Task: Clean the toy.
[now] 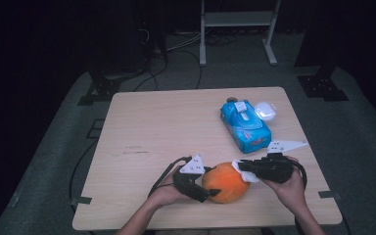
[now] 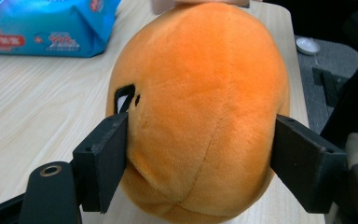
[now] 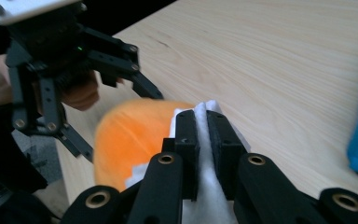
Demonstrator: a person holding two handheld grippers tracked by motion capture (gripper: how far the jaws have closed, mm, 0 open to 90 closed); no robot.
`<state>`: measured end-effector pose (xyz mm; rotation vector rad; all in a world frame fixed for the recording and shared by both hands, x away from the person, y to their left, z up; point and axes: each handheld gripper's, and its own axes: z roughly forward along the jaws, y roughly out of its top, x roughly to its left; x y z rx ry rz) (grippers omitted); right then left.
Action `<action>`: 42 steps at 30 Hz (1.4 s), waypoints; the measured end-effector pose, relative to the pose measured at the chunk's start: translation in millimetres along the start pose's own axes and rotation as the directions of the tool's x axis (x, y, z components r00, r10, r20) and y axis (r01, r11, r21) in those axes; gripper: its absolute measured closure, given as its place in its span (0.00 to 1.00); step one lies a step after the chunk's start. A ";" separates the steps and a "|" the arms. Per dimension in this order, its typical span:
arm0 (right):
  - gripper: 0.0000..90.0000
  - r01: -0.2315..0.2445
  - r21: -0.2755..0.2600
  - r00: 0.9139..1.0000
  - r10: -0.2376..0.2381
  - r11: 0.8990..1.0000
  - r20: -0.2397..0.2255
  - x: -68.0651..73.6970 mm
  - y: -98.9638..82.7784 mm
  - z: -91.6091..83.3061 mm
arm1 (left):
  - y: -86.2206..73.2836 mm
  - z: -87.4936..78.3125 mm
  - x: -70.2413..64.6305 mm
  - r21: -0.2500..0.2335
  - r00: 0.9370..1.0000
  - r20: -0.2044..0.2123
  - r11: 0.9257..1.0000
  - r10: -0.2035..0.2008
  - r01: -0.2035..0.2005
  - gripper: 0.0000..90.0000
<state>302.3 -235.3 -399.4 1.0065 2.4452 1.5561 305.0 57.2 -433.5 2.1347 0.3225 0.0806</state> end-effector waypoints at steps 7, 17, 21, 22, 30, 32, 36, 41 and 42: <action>0.92 -0.052 -0.010 0.998 0.052 0.999 0.044 -16.6 -11.5 -13.6 | -1.0 -0.5 3.4 -0.001 0.999 0.000 0.999 -0.033 0.033 0.27; 0.92 -0.017 0.003 0.999 0.017 1.000 0.030 -11.0 -9.6 -7.1 | -3.9 -1.7 7.1 -0.013 0.998 0.004 0.998 -0.064 0.064 0.27; 0.92 -0.066 -0.014 0.997 0.067 0.998 0.040 -21.6 -14.9 -13.6 | -4.3 -2.1 9.2 -0.010 0.997 0.006 0.997 -0.074 0.074 0.27; 0.92 -0.069 -0.026 0.997 0.070 0.997 0.033 -20.1 -13.4 -14.6 | -4.4 -1.8 9.2 -0.010 0.997 0.007 0.997 -0.075 0.075 0.27; 0.92 -0.010 -0.013 1.000 0.010 1.000 -0.018 -2.7 -5.0 -1.0 | -4.7 -2.0 9.8 -0.017 0.996 0.007 0.996 -0.086 0.086 0.27; 0.92 -0.026 -0.008 1.000 0.026 1.000 0.013 -10.4 -8.2 -4.0 | -4.6 -2.0 9.7 -0.023 0.996 0.010 0.996 -0.086 0.086 0.27; 0.92 -0.070 -0.028 0.997 0.070 0.997 0.012 -16.8 -12.9 -9.8 | -3.1 -0.3 7.8 -0.035 0.997 0.009 0.997 -0.074 0.074 0.26; 0.92 0.002 -0.033 0.999 -0.003 0.999 -0.034 7.2 0.2 2.6 | 1.3 1.6 1.2 -0.021 0.999 -0.011 0.999 -0.038 0.037 0.26; 0.92 0.027 -0.030 0.999 -0.028 0.999 -0.035 12.6 2.3 4.8 | 1.1 1.4 1.1 -0.018 0.999 -0.011 0.999 -0.034 0.034 0.26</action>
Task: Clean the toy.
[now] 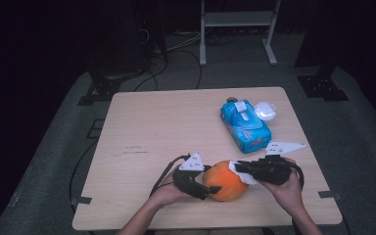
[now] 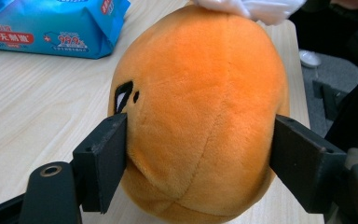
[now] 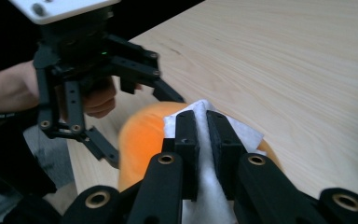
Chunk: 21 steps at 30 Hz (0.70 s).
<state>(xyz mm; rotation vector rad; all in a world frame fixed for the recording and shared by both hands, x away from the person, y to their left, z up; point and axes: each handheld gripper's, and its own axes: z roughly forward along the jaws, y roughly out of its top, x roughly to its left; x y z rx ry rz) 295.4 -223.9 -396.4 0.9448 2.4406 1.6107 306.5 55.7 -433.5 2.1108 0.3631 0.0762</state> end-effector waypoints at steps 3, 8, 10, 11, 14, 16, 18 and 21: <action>0.92 0.031 0.012 0.999 -0.031 0.999 0.021 4.4 1.8 1.0 | -2.4 -1.0 2.4 -0.011 1.000 0.009 1.000 -0.018 0.018 0.26; 0.92 -0.040 0.003 0.998 0.040 0.999 0.048 -14.0 -8.2 -6.3 | 0.9 -0.7 -0.6 -0.019 1.000 -0.002 1.000 -0.002 0.002 0.26; 0.92 -0.036 0.000 0.998 0.036 0.999 0.053 -12.6 -7.8 -7.5 | 2.9 0.2 -2.9 -0.017 1.000 -0.011 1.000 0.012 -0.012 0.26; 0.92 -0.037 -0.005 0.998 0.037 0.999 0.043 -9.8 -6.2 -6.6 | 3.7 0.7 -3.7 -0.014 1.000 -0.012 1.000 0.011 -0.011 0.26; 0.92 -0.012 -0.013 1.000 0.012 1.000 0.013 -0.4 -0.9 0.3 | 4.6 1.4 -4.3 -0.011 1.000 -0.016 1.000 0.015 -0.015 0.27; 0.92 0.016 -0.008 1.000 -0.016 1.000 -0.005 7.9 3.4 5.9 | 4.8 1.6 -4.8 -0.010 1.000 -0.019 1.000 0.017 -0.017 0.27; 0.92 0.046 0.002 0.999 -0.046 0.999 -0.003 14.7 6.2 9.8 | 4.5 1.1 -4.8 -0.008 1.000 -0.022 1.000 0.019 -0.019 0.27; 0.92 0.053 0.007 0.998 -0.054 0.999 0.019 13.0 6.1 8.0 | 4.7 -1.5 -3.9 -0.023 1.000 -0.019 1.000 0.014 -0.014 0.29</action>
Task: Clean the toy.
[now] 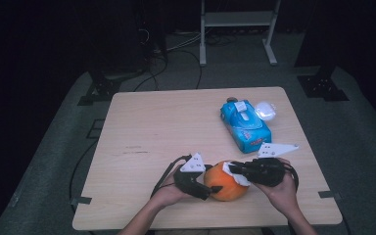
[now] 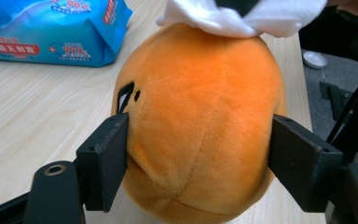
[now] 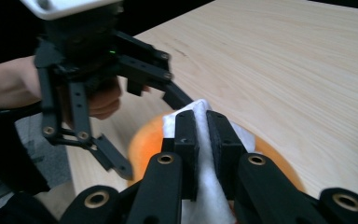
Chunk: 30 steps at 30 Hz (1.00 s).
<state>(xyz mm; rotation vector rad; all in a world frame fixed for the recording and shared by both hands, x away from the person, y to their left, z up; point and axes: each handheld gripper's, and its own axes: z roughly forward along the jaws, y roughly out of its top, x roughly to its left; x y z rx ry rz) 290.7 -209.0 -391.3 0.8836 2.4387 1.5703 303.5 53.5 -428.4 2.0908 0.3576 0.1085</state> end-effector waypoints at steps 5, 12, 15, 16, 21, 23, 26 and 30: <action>0.91 -0.043 -0.011 0.998 0.044 0.999 0.051 -16.7 -6.7 -9.6 | 3.7 -3.8 1.2 -0.045 1.000 0.007 0.999 -0.014 0.014 0.32; 0.92 -0.017 -0.004 1.000 0.017 1.000 -0.004 -0.9 -0.2 1.7 | 6.3 3.8 -8.9 -0.020 0.999 -0.002 0.999 0.034 -0.034 0.31; 0.92 0.033 0.015 0.999 -0.033 0.999 0.022 6.1 2.8 4.6 | 3.8 1.9 -5.8 -0.027 0.999 0.003 0.999 0.033 -0.033 0.30; 0.91 0.033 0.013 0.999 -0.033 0.999 0.024 4.6 2.4 3.9 | 2.0 1.5 -4.0 -0.039 1.000 0.022 0.999 0.022 -0.021 0.29; 0.91 -0.026 -0.005 1.000 0.026 1.000 0.011 -8.8 -4.3 -0.3 | -6.2 4.0 5.7 -0.062 0.998 0.058 0.998 0.000 0.003 0.14; 0.91 -0.027 -0.009 1.000 0.027 1.000 0.015 -10.4 -3.6 -1.3 | -8.9 10.2 6.1 -0.054 0.998 0.068 0.998 -0.010 0.014 0.13; 0.91 -0.016 -0.002 1.000 0.016 1.000 0.017 -5.1 -2.3 2.0 | -9.7 14.9 3.4 -0.045 0.999 0.049 0.999 -0.005 0.007 0.22; 0.91 0.023 0.003 1.000 -0.023 1.000 -0.014 9.6 1.7 9.0 | -9.1 14.6 1.6 -0.043 0.999 0.033 0.999 -0.002 0.004 0.30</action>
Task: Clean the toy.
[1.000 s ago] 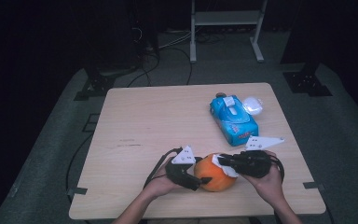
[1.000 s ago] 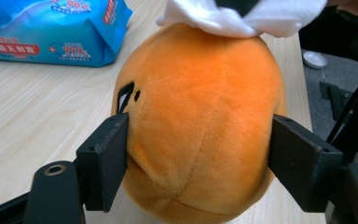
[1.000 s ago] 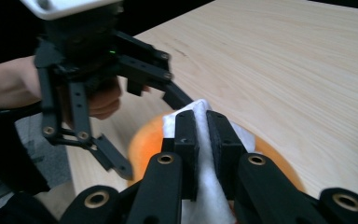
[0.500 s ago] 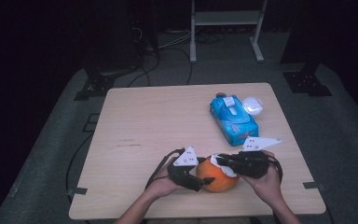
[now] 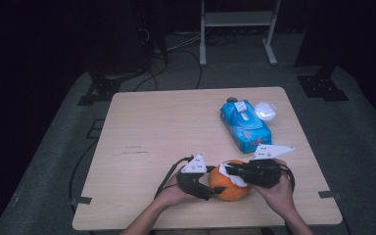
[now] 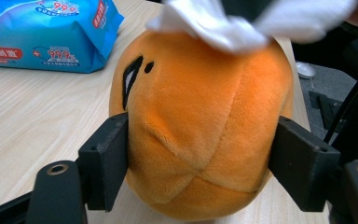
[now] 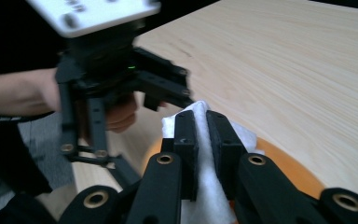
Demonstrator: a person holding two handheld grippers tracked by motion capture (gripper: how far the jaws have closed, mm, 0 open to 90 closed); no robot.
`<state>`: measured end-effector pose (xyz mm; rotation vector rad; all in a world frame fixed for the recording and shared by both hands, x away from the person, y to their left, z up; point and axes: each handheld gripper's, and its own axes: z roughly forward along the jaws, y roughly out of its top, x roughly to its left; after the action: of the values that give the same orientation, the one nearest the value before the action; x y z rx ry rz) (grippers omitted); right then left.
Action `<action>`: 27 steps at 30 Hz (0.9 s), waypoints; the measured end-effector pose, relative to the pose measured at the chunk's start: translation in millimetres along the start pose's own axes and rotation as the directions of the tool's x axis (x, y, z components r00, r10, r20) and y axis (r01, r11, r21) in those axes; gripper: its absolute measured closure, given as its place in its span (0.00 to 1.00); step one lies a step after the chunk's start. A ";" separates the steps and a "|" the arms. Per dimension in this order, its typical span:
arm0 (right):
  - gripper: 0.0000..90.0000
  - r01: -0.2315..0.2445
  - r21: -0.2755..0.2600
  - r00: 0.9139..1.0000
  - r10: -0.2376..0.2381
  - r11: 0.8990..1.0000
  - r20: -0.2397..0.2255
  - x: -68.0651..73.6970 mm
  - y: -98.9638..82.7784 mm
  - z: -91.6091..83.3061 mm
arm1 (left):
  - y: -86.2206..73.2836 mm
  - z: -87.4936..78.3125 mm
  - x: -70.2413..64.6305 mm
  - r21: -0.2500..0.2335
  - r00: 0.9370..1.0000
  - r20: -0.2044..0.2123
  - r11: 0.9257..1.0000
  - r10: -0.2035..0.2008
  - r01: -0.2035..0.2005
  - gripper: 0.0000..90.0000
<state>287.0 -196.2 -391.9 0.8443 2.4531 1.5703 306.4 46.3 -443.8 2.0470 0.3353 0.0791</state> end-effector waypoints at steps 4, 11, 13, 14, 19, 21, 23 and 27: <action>0.91 0.069 0.019 0.997 -0.070 0.997 0.037 9.3 3.8 1.9 | -0.2 -1.7 -0.2 -0.004 1.000 -0.002 1.000 -0.001 0.001 0.31; 0.91 -0.033 0.001 0.995 0.032 0.999 0.099 -24.4 -11.6 -18.3 | -1.4 -2.4 3.7 -0.040 1.000 0.016 0.999 0.001 0.000 0.20; 0.91 -0.062 -0.014 0.993 0.063 0.998 0.097 -29.8 -13.4 -23.2 | -3.8 2.7 5.2 -0.030 1.000 0.012 0.999 -0.011 0.011 0.13; 0.91 -0.071 -0.021 0.993 0.073 0.997 0.093 -31.3 -13.9 -24.0 | -5.0 5.7 5.6 -0.028 1.000 0.018 0.999 -0.022 0.022 0.11; 0.91 -0.072 -0.016 0.995 0.073 0.997 0.063 -27.6 -13.2 -16.9 | -5.3 11.4 -0.8 -0.028 1.000 0.017 0.999 0.026 -0.026 0.24; 0.92 -0.070 -0.023 0.996 0.072 0.997 0.061 -25.3 -10.4 -18.1 | -0.4 5.7 -1.8 -0.044 0.999 0.018 0.998 0.041 -0.040 0.34; 0.92 -0.072 -0.046 0.996 0.074 0.996 0.052 -24.3 -7.0 -22.1 | 7.3 -2.2 -3.3 -0.065 0.999 0.017 0.997 0.046 -0.045 0.39; 0.92 -0.108 -0.106 0.994 0.110 0.988 0.011 -26.9 -5.7 -26.2 | 25.1 -23.3 -5.4 -0.085 0.999 0.036 0.996 0.024 -0.021 0.39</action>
<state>297.5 -232.7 -390.2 0.9843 2.3253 1.7044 301.7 53.6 -410.2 1.9663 0.2815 0.0674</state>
